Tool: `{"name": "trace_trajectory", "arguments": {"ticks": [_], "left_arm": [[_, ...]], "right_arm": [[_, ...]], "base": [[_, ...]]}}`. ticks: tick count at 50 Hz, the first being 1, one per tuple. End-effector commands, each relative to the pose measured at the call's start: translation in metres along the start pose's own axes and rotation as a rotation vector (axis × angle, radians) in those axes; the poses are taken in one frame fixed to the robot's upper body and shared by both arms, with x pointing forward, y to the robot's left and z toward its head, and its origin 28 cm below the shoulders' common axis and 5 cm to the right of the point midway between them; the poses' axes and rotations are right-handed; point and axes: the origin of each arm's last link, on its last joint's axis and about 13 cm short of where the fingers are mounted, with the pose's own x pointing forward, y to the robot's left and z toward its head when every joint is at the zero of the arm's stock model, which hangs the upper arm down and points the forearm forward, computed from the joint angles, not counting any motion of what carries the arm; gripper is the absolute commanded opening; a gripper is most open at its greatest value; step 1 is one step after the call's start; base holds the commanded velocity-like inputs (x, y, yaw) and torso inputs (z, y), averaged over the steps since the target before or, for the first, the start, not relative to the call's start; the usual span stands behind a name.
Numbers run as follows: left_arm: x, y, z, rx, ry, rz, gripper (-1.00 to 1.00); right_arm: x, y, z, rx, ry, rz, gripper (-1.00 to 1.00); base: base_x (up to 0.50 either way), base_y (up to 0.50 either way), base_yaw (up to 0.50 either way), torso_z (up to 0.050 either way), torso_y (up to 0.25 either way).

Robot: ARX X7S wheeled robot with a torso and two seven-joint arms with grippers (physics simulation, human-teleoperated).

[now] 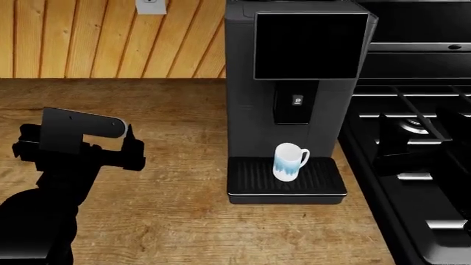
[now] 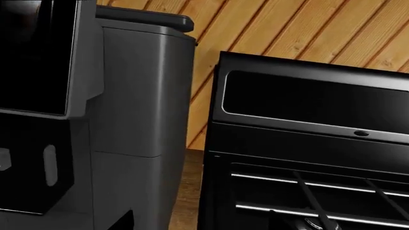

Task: Press the button on the coffee machine to serve coffee.

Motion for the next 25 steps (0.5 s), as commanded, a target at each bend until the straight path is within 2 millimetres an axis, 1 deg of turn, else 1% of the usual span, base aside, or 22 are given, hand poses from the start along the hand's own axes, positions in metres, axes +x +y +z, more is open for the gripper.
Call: {"name": "trace_trajectory", "arguments": {"ticks": [1,6,8,12,17,21,25], "left_arm": [[0.001,-0.005,-0.001,0.000,-0.009,-0.025,1.00],[0.001,-0.005,-0.002,0.001,-0.008,-0.026,1.00],[0.000,-0.003,-0.002,0.000,-0.008,-0.025,1.00],[0.001,-0.002,-0.002,0.001,-0.007,-0.026,1.00],[0.001,-0.002,-0.005,0.001,-0.002,-0.032,1.00],[0.001,-0.004,-0.005,0.001,0.002,-0.030,1.00],[0.000,-0.003,-0.005,0.004,0.003,-0.036,1.00]], "right_arm": [[0.000,0.000,-0.004,0.005,0.010,-0.002,1.00],[-0.001,0.000,-0.004,0.004,0.012,-0.004,1.00],[-0.002,0.003,-0.003,0.002,0.015,0.005,1.00],[-0.003,0.018,0.002,-0.025,0.051,0.051,1.00],[0.003,0.028,0.006,-0.028,0.072,0.090,1.00],[-0.002,0.038,0.015,-0.029,0.078,0.132,1.00],[-0.004,0.048,0.019,-0.022,0.095,0.167,1.00]], "base": [[0.13,0.00,0.00,0.000,0.000],[0.12,0.00,0.00,0.000,0.000],[0.02,0.00,0.00,0.000,0.000],[0.00,0.00,0.00,0.000,0.000],[0.00,0.00,0.00,0.000,0.000],[0.00,0.00,0.00,0.000,0.000],[0.00,0.00,0.00,0.000,0.000]]}}
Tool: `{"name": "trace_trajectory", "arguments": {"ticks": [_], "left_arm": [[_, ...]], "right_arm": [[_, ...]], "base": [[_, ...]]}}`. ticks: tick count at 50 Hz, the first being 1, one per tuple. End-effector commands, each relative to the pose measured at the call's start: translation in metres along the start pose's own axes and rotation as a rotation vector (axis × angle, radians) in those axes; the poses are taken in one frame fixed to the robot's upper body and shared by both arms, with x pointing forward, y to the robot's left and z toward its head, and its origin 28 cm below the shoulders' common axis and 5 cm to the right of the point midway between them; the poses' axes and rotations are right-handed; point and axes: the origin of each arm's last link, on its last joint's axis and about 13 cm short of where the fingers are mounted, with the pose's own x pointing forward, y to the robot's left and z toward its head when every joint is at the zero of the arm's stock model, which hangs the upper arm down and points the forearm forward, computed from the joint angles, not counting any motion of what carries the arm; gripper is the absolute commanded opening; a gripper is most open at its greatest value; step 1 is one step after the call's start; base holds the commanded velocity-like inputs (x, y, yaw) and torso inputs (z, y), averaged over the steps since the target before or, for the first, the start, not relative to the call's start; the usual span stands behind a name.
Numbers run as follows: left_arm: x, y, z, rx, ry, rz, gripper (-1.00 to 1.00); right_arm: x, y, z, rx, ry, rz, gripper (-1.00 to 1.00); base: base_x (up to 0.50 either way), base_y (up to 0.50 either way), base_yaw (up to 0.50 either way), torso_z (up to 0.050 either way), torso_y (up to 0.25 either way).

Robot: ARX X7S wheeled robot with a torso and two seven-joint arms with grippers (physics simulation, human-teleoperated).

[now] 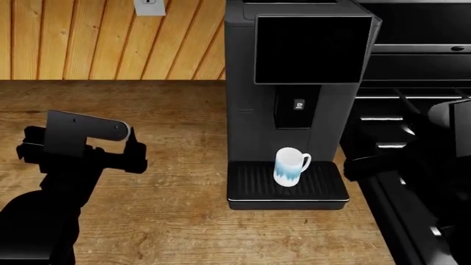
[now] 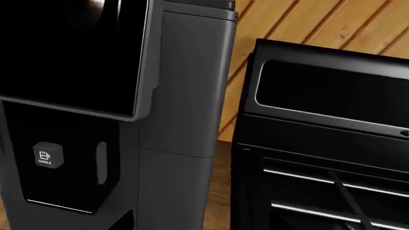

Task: Press the button on the coffee machine to serve coffee.

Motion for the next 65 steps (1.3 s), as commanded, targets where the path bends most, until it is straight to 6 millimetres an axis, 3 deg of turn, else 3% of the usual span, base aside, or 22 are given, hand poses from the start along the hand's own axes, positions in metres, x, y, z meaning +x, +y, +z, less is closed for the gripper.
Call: {"name": "trace_trajectory", "arguments": {"ticks": [1,15,54,55,65], "left_arm": [[0.000,-0.001,-0.001,0.000,-0.008,-0.025,1.00],[-0.001,0.003,-0.005,-0.005,-0.009,-0.028,1.00],[0.001,-0.004,-0.010,-0.004,0.006,-0.029,1.00],[0.002,-0.005,-0.009,-0.005,0.006,-0.029,1.00],[0.001,0.000,-0.011,-0.008,0.007,-0.031,1.00]], "right_arm": [[-0.007,0.024,0.013,-0.009,0.036,0.097,1.00],[0.002,0.042,0.023,-0.019,0.055,0.196,1.00],[0.018,0.056,0.031,0.027,0.055,0.243,1.00],[0.018,0.057,0.031,0.032,0.048,0.246,-1.00],[0.026,0.061,0.032,0.032,0.048,0.267,-1.00]], "base": [[0.00,0.00,0.00,0.000,0.000],[0.00,0.00,0.00,0.000,0.000],[0.00,0.00,0.00,0.000,0.000],[0.00,0.00,0.00,0.000,0.000],[0.00,0.00,0.00,0.000,0.000]]}}
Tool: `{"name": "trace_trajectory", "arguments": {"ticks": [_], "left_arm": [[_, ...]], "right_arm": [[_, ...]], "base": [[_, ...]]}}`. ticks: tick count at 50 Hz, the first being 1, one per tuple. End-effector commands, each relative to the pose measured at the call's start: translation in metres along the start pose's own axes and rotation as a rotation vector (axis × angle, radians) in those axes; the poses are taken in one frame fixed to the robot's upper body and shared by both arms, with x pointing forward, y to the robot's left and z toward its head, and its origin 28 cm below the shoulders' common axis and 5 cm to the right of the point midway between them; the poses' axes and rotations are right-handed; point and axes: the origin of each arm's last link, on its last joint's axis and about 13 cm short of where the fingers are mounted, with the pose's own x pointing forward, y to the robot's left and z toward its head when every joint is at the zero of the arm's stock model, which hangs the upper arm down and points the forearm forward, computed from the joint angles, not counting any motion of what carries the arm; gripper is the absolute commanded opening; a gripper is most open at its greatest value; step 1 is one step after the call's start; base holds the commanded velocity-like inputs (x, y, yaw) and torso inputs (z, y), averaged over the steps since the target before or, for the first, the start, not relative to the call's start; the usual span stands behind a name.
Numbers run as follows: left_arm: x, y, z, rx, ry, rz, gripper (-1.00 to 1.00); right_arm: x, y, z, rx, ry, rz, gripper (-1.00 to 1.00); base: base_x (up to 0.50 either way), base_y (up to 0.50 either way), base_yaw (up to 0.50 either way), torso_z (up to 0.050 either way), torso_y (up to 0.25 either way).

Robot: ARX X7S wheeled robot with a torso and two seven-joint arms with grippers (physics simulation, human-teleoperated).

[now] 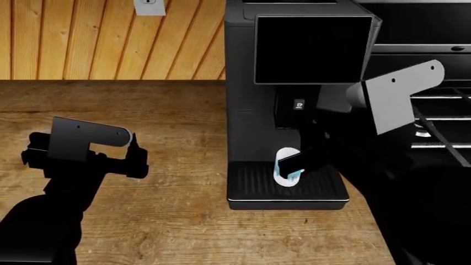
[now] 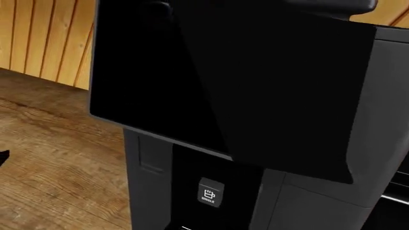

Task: Press the button on the coffee machine to serve coffee.

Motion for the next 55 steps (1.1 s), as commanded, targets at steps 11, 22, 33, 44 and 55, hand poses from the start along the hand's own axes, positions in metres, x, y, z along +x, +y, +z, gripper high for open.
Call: {"name": "trace_trajectory", "arguments": {"ticks": [11,22,33,44,55], "left_arm": [[0.001,-0.002,-0.004,-0.002,-0.007,-0.023,1.00],[0.001,0.000,-0.006,-0.004,-0.005,-0.024,1.00],[0.001,-0.002,-0.006,-0.006,-0.003,-0.023,1.00],[0.002,-0.001,-0.006,-0.007,-0.002,-0.023,1.00],[0.002,-0.004,-0.006,-0.008,-0.004,-0.023,1.00]], "right_arm": [[0.012,0.003,0.001,-0.005,-0.011,0.022,-1.00],[0.018,0.003,0.004,-0.029,-0.013,0.016,-1.00],[0.018,0.002,0.003,-0.056,-0.008,-0.014,-1.00],[0.019,0.000,0.000,-0.068,0.000,-0.028,-1.00],[0.025,-0.002,-0.002,-0.071,0.011,-0.030,-1.00]], "base": [[0.00,0.00,0.00,0.000,0.000],[0.00,0.00,0.00,0.000,0.000],[0.00,0.00,0.00,0.000,0.000],[0.00,0.00,0.00,0.000,0.000],[0.00,0.00,0.00,0.000,0.000]]}}
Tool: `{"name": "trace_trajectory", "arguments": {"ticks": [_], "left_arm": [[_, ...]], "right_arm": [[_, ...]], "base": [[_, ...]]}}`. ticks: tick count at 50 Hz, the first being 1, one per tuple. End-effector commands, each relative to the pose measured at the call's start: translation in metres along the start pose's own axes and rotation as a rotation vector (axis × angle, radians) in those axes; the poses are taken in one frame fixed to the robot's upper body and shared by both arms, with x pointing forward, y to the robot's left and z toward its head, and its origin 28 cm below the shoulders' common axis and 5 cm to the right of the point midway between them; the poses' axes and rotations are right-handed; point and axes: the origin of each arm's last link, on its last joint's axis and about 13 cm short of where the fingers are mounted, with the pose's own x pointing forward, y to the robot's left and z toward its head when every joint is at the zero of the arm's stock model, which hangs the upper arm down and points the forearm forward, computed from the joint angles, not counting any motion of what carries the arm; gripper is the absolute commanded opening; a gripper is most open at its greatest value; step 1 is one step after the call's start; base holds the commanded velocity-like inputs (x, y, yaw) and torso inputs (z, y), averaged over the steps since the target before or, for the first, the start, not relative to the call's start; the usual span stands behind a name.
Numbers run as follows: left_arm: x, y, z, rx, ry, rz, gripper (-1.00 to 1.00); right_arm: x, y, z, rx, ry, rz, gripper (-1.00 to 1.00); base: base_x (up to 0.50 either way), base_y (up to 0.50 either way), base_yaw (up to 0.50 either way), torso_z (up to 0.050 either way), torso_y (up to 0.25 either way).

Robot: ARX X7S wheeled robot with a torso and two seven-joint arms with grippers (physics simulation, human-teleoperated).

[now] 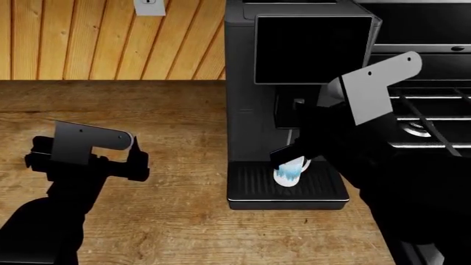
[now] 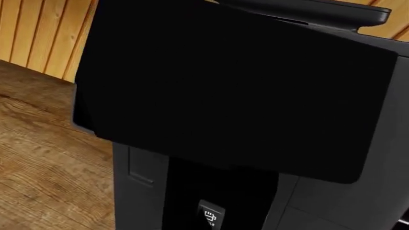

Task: Press the button on the coffee machine to serve coffee.

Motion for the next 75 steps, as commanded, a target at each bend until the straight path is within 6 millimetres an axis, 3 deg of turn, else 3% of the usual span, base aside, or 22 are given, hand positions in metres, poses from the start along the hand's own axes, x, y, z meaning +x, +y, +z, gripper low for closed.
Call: {"name": "trace_trajectory", "arguments": {"ticks": [1,42,65,75], "left_arm": [[0.000,-0.002,0.000,-0.004,-0.014,-0.019,1.00],[0.001,-0.001,-0.004,-0.008,-0.003,-0.023,1.00],[0.000,0.001,-0.003,-0.009,-0.007,-0.024,1.00],[0.000,0.000,-0.002,-0.007,-0.009,-0.029,1.00]], "right_arm": [[0.005,-0.003,-0.003,-0.003,0.012,-0.014,-1.00],[0.017,-0.006,-0.006,0.030,0.046,0.002,-1.00],[-0.032,0.013,-0.004,-0.016,-0.002,-0.009,-1.00],[-0.044,0.010,-0.010,-0.003,-0.013,-0.054,-1.00]], "base": [[0.00,0.00,0.00,0.000,0.000],[0.01,0.00,0.00,0.000,0.000],[0.00,0.00,0.00,0.000,0.000],[0.00,0.00,0.00,0.000,0.000]]}}
